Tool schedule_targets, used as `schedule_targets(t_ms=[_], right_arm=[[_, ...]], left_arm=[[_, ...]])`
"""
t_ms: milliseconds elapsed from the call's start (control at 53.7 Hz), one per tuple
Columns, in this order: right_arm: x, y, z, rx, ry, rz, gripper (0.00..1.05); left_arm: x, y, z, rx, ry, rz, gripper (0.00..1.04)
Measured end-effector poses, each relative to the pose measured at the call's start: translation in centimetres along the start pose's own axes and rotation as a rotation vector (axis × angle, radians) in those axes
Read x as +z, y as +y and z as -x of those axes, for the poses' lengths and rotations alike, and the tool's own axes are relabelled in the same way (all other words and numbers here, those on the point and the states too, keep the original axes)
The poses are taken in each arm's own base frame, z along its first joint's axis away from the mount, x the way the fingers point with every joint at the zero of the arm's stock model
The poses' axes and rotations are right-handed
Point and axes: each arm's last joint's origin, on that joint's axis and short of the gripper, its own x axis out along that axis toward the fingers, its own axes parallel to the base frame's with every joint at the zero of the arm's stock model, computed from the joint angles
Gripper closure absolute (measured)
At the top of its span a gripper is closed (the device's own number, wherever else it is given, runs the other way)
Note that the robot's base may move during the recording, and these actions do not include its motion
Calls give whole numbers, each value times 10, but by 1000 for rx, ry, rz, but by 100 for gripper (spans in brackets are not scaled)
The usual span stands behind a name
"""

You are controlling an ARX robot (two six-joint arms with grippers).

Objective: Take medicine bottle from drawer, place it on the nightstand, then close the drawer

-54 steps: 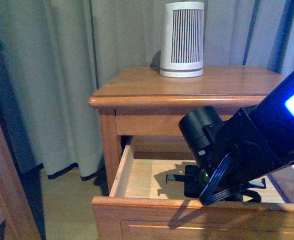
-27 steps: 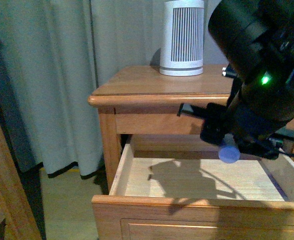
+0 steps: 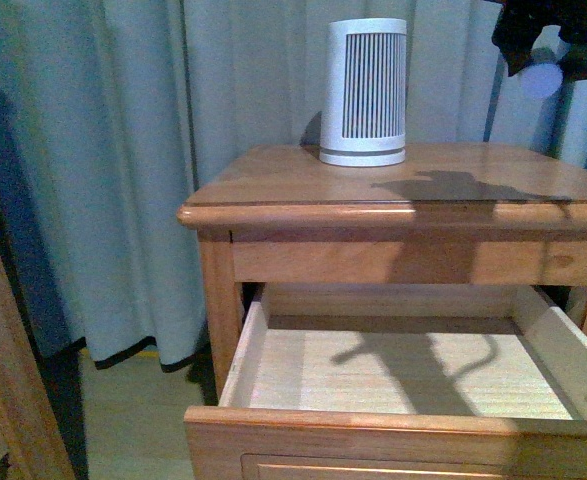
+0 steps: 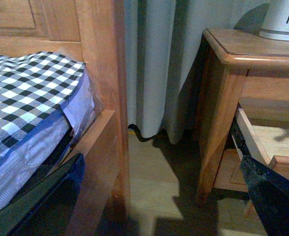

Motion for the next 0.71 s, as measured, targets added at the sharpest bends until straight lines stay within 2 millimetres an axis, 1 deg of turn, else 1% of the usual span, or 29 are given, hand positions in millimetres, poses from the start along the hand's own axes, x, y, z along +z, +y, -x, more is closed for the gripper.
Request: schedule_targets(t_ms=[93, 149, 168, 205, 298, 373, 391, 429, 503, 522, 540, 559, 596, 708], right_arm=[[4, -5, -27, -48, -4, 27, 74], [2, -7, -45, -57, 9, 40, 74], [0, -7, -47, -57, 13, 43, 74], [-5, -7, -59, -53, 25, 62, 74], [-17, -7, -77, -67, 35, 90, 74], [-22, -6, -84, -66, 25, 116, 74], [-23, -6, -85, -65, 22, 121, 72], [-24, -6, -88, -65, 6, 125, 64], [-24, -6, -89, -62, -10, 129, 54], [-24, -6, -90, -60, -16, 127, 50], [-24, -7, -90, -59, -21, 125, 47], [-24, -6, -90, -58, -22, 125, 46], [-24, -7, -89, -53, -28, 122, 38], [-25, -11, -86, -54, -32, 119, 22]], left_arm=[[0, 0, 0, 0, 0, 0, 7], [0, 0, 0, 0, 0, 0, 7], [0, 0, 0, 0, 0, 0, 7], [0, 0, 0, 0, 0, 0, 7], [0, 0, 0, 0, 0, 0, 7], [0, 0, 0, 0, 0, 0, 7], [0, 0, 0, 0, 0, 0, 7], [0, 0, 0, 0, 0, 0, 7], [0, 0, 0, 0, 0, 0, 7], [0, 0, 0, 0, 0, 0, 7], [0, 0, 0, 0, 0, 0, 7], [0, 0, 0, 0, 0, 0, 7], [0, 0, 0, 0, 0, 0, 7], [0, 0, 0, 0, 0, 0, 7]])
